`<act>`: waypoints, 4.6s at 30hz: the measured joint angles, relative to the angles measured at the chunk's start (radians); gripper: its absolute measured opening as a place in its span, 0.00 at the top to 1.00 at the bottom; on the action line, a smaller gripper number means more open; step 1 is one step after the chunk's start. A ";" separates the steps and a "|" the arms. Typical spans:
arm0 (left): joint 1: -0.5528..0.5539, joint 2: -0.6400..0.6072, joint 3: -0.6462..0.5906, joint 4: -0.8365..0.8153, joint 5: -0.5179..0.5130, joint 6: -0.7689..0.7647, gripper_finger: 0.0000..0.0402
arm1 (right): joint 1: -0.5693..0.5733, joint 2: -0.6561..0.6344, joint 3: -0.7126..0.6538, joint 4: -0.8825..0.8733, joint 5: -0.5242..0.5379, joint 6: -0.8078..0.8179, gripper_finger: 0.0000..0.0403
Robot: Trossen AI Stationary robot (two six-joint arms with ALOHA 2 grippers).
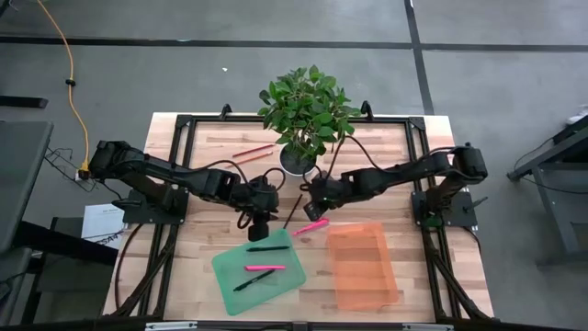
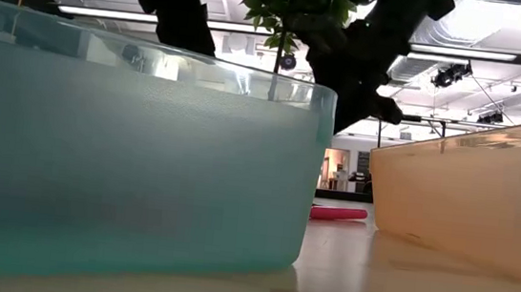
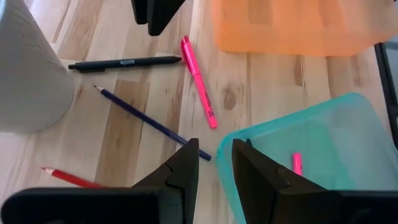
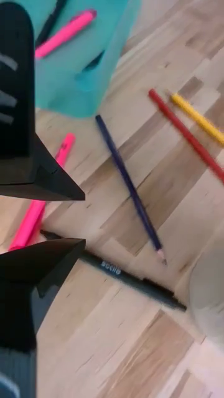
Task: Sort pens & pencils
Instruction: Put the black pen into the green bin
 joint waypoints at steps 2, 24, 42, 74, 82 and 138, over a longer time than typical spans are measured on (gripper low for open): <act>0.000 0.000 0.000 -0.010 0.002 0.002 0.79 | -0.005 0.001 -0.004 -0.018 -0.003 0.014 0.76; -0.001 -0.011 0.000 -0.079 0.061 0.037 0.79 | -0.009 0.104 -0.005 -0.040 -0.079 0.054 0.76; 0.000 -0.098 0.000 -0.082 0.058 0.037 0.79 | -0.029 0.163 -0.003 0.003 -0.123 0.046 0.76; 0.000 -0.097 0.000 -0.083 0.065 0.038 0.79 | -0.046 0.211 0.007 -0.086 -0.151 0.067 0.76; 0.000 -0.097 0.000 -0.083 0.065 0.040 0.79 | -0.085 0.214 0.124 -0.314 -0.009 -0.039 0.76; -0.001 -0.096 0.000 -0.083 0.084 0.053 0.79 | -0.142 0.250 0.132 -0.348 -0.189 -0.269 0.76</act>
